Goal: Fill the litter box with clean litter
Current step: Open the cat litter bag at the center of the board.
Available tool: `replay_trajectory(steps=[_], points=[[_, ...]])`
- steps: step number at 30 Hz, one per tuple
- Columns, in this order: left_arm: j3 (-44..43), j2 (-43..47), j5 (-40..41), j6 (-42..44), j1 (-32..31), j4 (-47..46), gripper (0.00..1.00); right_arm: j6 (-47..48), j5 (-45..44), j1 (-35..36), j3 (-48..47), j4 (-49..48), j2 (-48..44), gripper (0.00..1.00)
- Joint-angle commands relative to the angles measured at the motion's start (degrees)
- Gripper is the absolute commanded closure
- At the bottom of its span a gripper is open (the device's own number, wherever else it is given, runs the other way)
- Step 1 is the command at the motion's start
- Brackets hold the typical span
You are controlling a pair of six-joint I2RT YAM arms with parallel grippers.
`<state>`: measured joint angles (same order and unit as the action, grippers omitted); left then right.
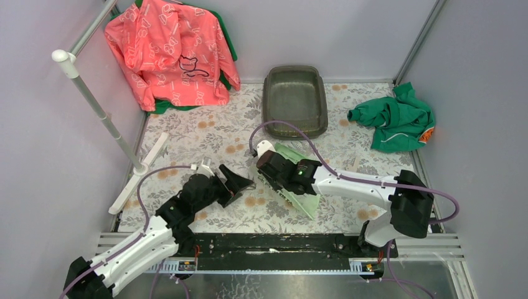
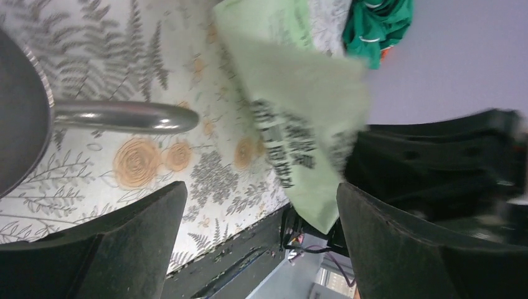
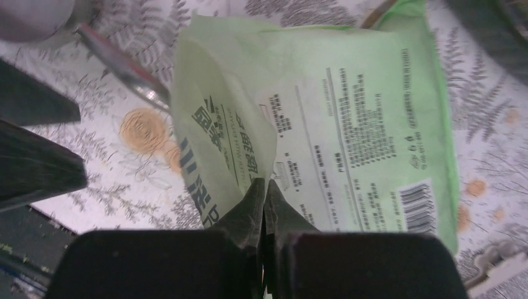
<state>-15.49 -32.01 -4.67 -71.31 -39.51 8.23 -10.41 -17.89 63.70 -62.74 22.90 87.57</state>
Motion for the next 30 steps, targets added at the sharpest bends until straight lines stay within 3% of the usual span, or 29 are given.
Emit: replay_trajectory(steps=[1, 10, 15, 23, 27, 30], points=[[2.38, -2.05, -1.23, -7.13, -1.82, -10.14, 0.01, -3.44, -12.72, 0.37, -4.63, -0.29, -3.73, 1.0], [-9.59, -11.31, 18.18, -11.33, -14.52, -1.05, 0.01, -5.04, -16.44, 3.14, -6.38, 0.3, -1.16, 1.0], [-14.53, -20.85, 19.06, -14.58, -15.44, 0.04, 0.01, -7.19, -19.9, 5.64, -7.22, 1.84, 0.96, 1.0], [-14.06, -19.35, 25.16, -15.66, -15.86, -0.71, 0.01, -9.2, -21.98, 6.64, -6.3, 2.0, 0.09, 1.0], [-14.93, -20.81, 26.68, -15.69, -15.86, 0.56, 0.09, -9.44, -22.39, 7.02, -6.16, 1.54, -0.03, 1.0], [-15.44, -22.61, 27.4, -15.7, -15.86, 0.15, 0.27, -9.79, -22.95, 7.75, -6.08, 1.22, 0.09, 1.0]])
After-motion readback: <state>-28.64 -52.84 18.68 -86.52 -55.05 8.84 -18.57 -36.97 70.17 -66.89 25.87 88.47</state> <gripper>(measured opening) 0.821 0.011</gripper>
